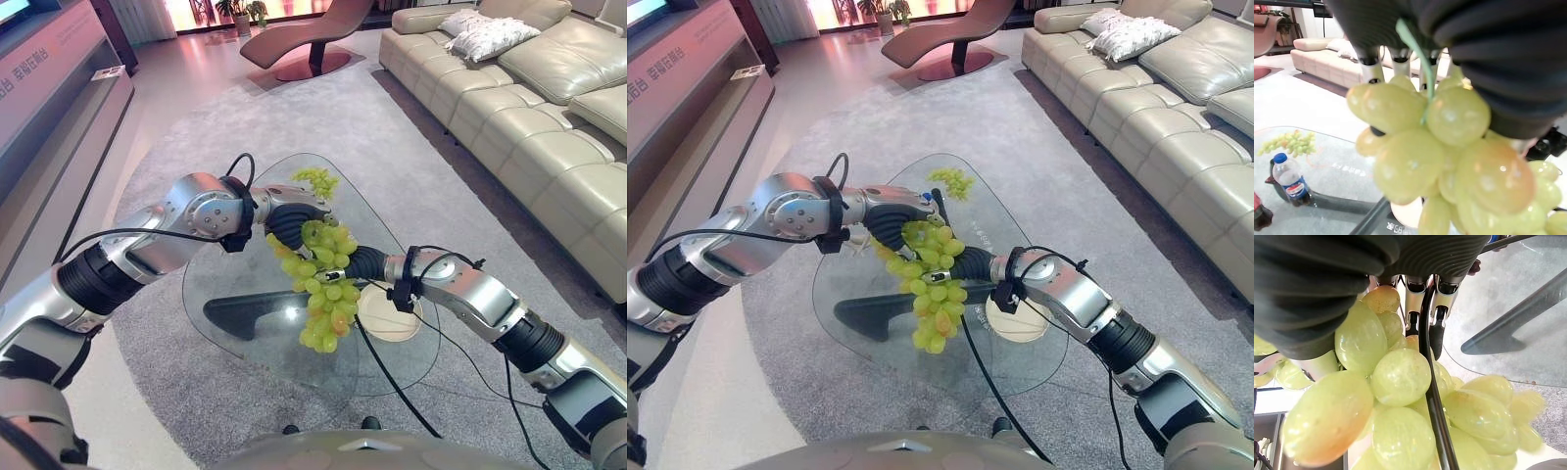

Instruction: Pick up fruits into the plate

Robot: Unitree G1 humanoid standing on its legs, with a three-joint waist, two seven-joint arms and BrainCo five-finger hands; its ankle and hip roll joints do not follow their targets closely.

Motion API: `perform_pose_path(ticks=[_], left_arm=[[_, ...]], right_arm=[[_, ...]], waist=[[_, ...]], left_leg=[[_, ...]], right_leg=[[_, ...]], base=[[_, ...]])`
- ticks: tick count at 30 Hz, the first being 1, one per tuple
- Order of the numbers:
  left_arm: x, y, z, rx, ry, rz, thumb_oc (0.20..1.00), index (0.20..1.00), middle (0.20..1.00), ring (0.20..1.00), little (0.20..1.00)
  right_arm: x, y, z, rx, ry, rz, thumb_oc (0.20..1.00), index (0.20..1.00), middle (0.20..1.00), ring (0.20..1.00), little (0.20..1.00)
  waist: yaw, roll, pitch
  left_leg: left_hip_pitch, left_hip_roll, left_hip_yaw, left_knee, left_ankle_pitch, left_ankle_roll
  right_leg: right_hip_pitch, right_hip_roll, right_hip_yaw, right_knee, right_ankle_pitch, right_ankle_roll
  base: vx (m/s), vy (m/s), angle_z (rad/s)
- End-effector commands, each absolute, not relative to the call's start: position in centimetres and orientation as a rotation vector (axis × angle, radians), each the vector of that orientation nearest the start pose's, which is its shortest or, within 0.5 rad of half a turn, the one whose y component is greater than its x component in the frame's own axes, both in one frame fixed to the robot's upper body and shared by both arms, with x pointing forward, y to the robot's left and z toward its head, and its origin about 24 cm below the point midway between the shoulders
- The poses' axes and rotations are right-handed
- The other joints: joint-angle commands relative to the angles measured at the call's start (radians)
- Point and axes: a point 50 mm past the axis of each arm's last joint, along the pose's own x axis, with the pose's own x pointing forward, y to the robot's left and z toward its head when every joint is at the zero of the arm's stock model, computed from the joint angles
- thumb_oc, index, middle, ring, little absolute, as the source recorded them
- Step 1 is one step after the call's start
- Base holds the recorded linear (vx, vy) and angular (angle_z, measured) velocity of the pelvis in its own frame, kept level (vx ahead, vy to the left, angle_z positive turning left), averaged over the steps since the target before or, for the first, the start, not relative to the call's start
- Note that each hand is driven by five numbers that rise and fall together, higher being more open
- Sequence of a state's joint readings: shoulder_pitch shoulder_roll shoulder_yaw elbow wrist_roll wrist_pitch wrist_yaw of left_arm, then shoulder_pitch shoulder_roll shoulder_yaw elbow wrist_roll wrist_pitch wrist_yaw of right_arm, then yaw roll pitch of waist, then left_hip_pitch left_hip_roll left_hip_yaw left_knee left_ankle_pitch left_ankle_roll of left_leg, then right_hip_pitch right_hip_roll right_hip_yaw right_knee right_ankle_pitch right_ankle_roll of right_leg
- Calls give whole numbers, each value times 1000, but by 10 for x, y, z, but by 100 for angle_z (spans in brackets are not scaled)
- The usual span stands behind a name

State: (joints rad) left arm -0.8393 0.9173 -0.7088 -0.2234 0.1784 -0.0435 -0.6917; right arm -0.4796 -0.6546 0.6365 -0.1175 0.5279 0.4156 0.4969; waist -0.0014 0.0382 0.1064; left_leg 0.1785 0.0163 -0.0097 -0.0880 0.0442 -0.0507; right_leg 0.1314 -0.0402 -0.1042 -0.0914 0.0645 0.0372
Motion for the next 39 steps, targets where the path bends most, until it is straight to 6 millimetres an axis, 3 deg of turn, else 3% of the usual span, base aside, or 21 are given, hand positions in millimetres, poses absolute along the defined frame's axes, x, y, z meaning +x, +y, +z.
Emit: perform_pose_path(ticks=[1,9,10,11,12,19,25,29,32,34,39], left_arm=[[292,85,251,1508,-562,-955,200,200,200,200,200],[293,89,248,1479,-535,-958,200,200,200,200,200],[294,90,248,1472,-529,-957,241,241,241,241,241],[294,91,247,1465,-520,-956,511,511,511,511,511],[295,93,246,1445,-511,-951,1000,1000,1000,1000,1000],[298,107,244,1331,-459,-924,1000,1000,1000,1000,1000],[302,140,241,1157,-402,-821,1000,1000,1000,1000,1000],[302,152,239,1099,-381,-781,1000,1000,1000,1000,1000],[301,190,218,952,-316,-663,1000,1000,1000,1000,1000],[300,196,211,917,-299,-639,1000,1000,1000,1000,1000],[293,226,170,755,-205,-509,1000,1000,1000,1000,1000]], right_arm=[[259,-55,120,-226,91,1274,200,200,200,200,200],[259,-58,119,-201,82,1250,200,200,200,200,200],[260,-59,119,-197,83,1246,200,200,200,200,200],[260,-59,118,-191,84,1242,200,200,200,200,200],[259,-61,117,-182,85,1232,200,200,200,200,200],[262,-74,107,-152,98,1153,200,200,200,200,200],[263,-105,93,-106,120,1033,200,200,200,200,200],[262,-115,89,-91,118,989,200,200,200,200,200],[261,-143,80,-77,109,877,200,200,200,200,200],[260,-147,78,-73,110,858,200,200,200,200,200],[256,-169,67,-53,118,759,200,200,200,200,200]], waist=[[9,-47,-31],[9,-45,-30],[8,-44,-30],[9,-44,-29],[9,-44,-29],[10,-41,-27],[11,-34,-25],[12,-31,-25],[20,-30,-17],[21,-30,-16],[26,-31,-7]], left_leg=[[-7,-62,28,31,-93,33],[-6,-61,30,31,-92,34],[-6,-62,30,31,-92,34],[-6,-62,30,31,-92,34],[-6,-62,30,31,-92,34],[-7,-59,32,31,-91,35],[-3,-56,38,27,-89,35],[6,-53,38,21,-96,34],[5,-52,37,23,-95,35],[5,-52,37,23,-94,35],[4,-51,33,25,-94,36]], right_leg=[[32,-21,-9,12,-56,60],[32,-21,-10,12,-55,59],[32,-21,-10,11,-55,60],[32,-21,-10,11,-55,60],[32,-21,-9,11,-55,60],[31,-21,-12,11,-56,60],[34,-23,-18,8,-55,61],[41,-22,-21,8,-63,63],[41,-25,-30,8,-63,63],[41,-25,-31,8,-63,62],[41,-28,-36,9,-62,61]], base=[[0,0,0],[0,0,0],[0,0,0],[0,0,0],[0,0,0],[0,0,0],[5,2,0],[8,3,0],[-5,12,1],[0,0,0],[4,6,3]])
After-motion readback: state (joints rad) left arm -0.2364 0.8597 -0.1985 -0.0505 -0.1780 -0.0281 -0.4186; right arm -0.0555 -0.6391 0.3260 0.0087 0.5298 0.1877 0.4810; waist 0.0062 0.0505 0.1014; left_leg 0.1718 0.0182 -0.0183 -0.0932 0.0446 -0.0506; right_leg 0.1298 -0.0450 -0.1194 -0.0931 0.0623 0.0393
